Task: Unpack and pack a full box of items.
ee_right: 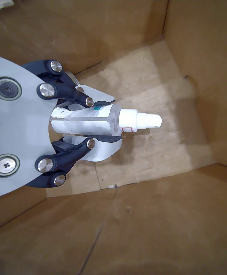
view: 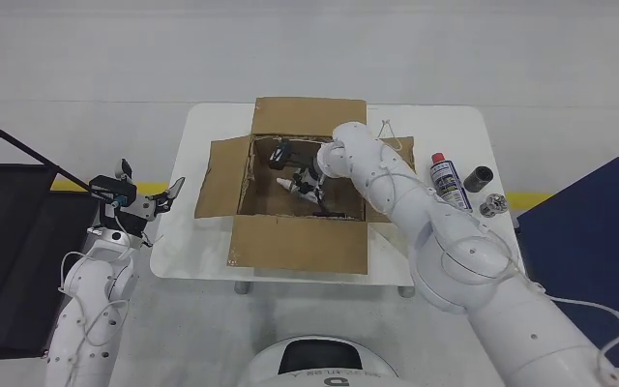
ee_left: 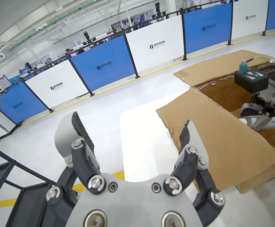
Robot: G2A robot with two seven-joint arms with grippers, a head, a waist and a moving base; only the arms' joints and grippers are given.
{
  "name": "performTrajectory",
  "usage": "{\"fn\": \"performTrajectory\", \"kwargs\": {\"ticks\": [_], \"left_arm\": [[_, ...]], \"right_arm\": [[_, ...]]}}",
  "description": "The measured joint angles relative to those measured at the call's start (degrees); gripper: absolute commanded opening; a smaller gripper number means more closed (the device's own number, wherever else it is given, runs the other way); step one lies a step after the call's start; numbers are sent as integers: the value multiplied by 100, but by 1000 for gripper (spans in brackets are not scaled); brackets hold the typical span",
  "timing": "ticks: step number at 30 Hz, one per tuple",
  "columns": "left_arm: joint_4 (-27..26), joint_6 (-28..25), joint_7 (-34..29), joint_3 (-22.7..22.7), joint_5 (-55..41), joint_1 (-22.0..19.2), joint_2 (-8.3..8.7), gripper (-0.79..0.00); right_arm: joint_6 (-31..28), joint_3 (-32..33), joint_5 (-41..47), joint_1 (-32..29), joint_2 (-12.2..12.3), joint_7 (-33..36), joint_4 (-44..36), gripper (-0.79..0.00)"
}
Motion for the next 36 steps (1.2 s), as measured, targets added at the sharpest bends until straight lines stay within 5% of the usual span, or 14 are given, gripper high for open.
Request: {"fn": "performTrajectory", "kwargs": {"ticks": [8,17,27,36], "left_arm": [[0,0,0,0,0,0,0,0],[0,0,0,0,0,0,0,0],[0,0,0,0,0,0,0,0],[0,0,0,0,0,0,0,0]], "right_arm": [[-819,154,-329,92,271,-1362,-199,-785],[-1499,509,-1239,-81,983,-3942,-972,-785],[-1390,1727,-2932,-1200,2494,-6879,-2933,-785],[-815,4028,-3628,-3560,3866,-7003,-5819,-785]]}}
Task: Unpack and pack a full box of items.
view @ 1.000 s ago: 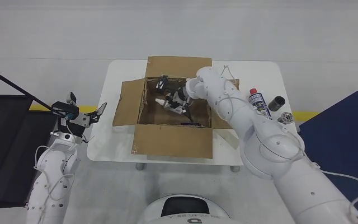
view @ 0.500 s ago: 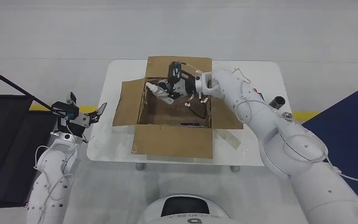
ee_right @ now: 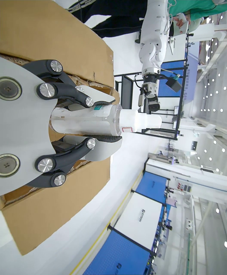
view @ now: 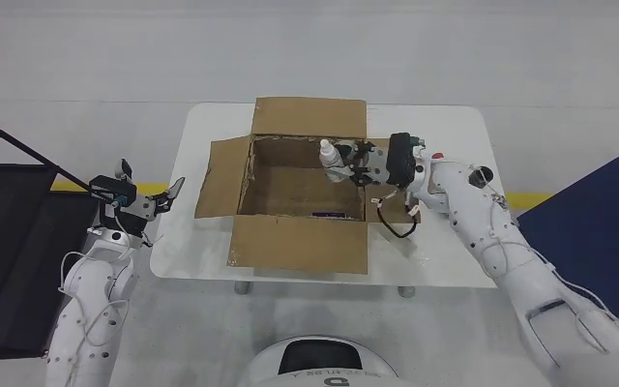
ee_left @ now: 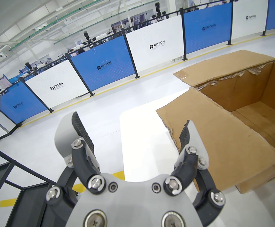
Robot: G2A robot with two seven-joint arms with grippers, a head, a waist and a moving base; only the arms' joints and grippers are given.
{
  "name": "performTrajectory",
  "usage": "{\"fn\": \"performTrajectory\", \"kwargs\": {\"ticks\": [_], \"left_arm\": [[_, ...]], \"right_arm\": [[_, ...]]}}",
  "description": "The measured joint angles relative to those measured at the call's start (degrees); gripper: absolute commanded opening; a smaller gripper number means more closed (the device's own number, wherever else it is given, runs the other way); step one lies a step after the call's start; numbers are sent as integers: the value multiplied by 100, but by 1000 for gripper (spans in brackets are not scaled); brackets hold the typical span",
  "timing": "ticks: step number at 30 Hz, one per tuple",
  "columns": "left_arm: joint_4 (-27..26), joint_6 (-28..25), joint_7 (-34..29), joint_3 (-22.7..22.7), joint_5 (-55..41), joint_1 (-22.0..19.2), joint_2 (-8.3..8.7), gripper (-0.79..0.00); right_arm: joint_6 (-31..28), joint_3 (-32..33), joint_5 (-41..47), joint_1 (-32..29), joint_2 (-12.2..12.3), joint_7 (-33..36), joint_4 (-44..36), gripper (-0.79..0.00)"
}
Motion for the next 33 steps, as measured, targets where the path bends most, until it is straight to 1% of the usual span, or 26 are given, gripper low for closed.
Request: {"fn": "performTrajectory", "kwargs": {"ticks": [3,6,9,12,15,17,18,30,32,33], "left_arm": [[0,0,0,0,0,0,0,0],[0,0,0,0,0,0,0,0],[0,0,0,0,0,0,0,0],[0,0,0,0,0,0,0,0],[0,0,0,0,0,0,0,0],[0,0,0,0,0,0,0,0],[0,0,0,0,0,0,0,0],[0,0,0,0,0,0,0,0],[0,0,0,0,0,0,0,0],[0,0,0,0,0,0,0,0]], "right_arm": [[165,890,55,-957,289,157,-972,-785],[342,1644,231,-1787,457,365,-1672,-785],[492,2194,499,-2454,542,500,-2034,-785],[610,2562,838,-2907,577,591,-2059,-785],[631,2729,1098,-3152,583,642,-1982,-785],[750,2743,1178,-3229,576,789,-1930,-785],[803,2736,1195,-3241,573,875,-1921,-785],[790,2732,1192,-3237,573,849,-1924,-785],[782,2750,1287,-3257,568,849,-1883,-785],[679,2803,1407,-3279,571,828,-1784,-785]]}}
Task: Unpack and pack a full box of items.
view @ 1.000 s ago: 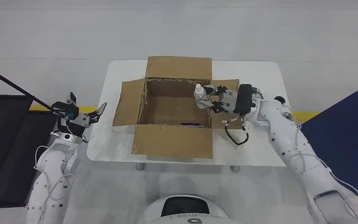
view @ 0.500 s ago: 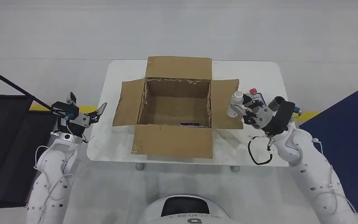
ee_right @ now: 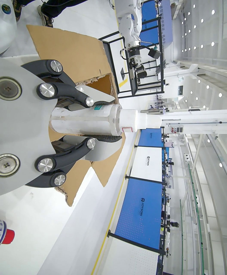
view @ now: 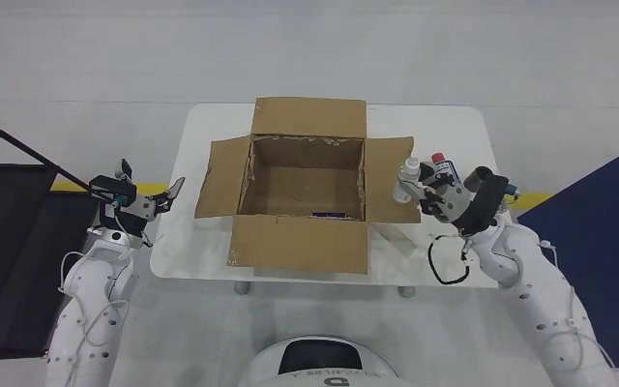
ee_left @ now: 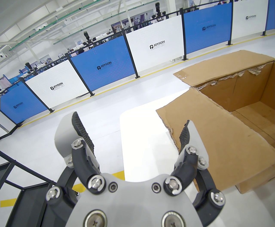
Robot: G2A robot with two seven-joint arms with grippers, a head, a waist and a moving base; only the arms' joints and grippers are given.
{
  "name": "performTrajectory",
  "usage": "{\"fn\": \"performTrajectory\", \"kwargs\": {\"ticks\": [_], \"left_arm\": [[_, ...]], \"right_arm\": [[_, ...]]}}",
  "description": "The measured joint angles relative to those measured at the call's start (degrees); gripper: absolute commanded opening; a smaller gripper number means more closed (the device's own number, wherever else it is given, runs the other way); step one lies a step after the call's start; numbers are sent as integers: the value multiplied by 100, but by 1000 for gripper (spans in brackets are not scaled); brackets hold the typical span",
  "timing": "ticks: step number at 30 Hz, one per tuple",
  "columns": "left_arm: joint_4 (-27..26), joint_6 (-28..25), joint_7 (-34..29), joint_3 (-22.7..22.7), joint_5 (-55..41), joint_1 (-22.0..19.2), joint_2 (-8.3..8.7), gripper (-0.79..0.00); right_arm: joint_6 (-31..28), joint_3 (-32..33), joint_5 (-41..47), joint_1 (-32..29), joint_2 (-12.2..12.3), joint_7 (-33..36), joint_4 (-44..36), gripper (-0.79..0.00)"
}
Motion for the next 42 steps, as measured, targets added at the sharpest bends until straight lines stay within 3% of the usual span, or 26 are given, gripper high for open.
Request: {"fn": "performTrajectory", "kwargs": {"ticks": [8,16,23,32,42], "left_arm": [[0,0,0,0,0,0,0,0],[0,0,0,0,0,0,0,0],[0,0,0,0,0,0,0,0],[0,0,0,0,0,0,0,0],[0,0,0,0,0,0,0,0]], "right_arm": [[-1354,611,245,-141,80,-599,1232,-785],[-1401,281,-34,163,84,-1113,2377,-785],[-1401,-231,-13,846,10,-1016,3497,-785],[-1400,-397,-477,1205,23,-318,4106,-785],[-1093,-254,-462,963,103,795,3682,-785]]}}
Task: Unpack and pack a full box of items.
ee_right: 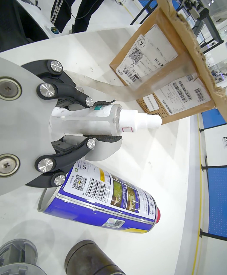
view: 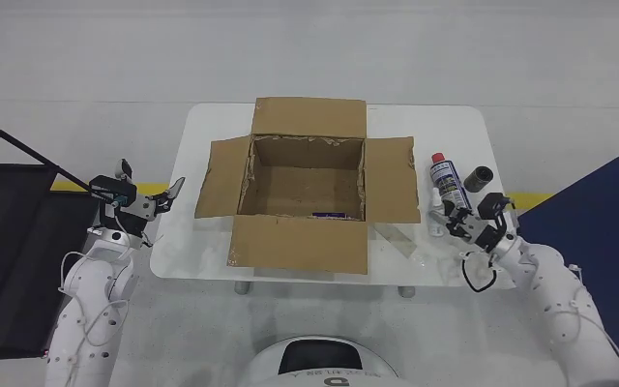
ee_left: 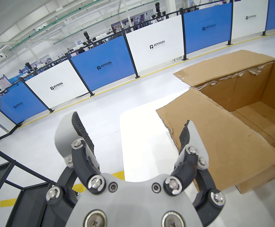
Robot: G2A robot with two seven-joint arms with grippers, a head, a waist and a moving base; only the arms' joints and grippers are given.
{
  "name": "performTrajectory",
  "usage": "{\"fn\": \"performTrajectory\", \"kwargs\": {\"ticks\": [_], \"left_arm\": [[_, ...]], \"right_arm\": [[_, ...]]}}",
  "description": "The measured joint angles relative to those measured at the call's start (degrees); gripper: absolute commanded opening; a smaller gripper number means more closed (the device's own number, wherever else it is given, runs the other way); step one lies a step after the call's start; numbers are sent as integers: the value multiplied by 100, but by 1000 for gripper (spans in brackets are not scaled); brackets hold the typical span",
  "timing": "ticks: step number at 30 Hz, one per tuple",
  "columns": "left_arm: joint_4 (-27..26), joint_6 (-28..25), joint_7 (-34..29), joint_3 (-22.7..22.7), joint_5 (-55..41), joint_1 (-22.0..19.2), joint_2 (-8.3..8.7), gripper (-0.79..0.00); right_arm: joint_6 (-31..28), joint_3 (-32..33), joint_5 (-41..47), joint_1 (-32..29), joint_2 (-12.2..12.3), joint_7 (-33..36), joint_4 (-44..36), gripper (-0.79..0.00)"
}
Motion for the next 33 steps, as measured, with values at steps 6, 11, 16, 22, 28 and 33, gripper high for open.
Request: {"fn": "performTrajectory", "kwargs": {"ticks": [6,11,16,22,28,33], "left_arm": [[0,0,0,0,0,0,0,0],[0,0,0,0,0,0,0,0],[0,0,0,0,0,0,0,0],[0,0,0,0,0,0,0,0],[0,0,0,0,0,0,0,0],[0,0,0,0,0,0,0,0]], "right_arm": [[658,78,181,-268,-7,597,-551,-785],[1099,128,291,-468,-15,1016,-1001,-785],[1441,177,425,-558,-21,1537,-1274,-785],[1535,228,423,-673,-14,1854,-1551,-736],[1706,197,368,-723,-26,2145,-1766,-637],[1820,184,377,-731,-41,2258,-1859,-585]]}}
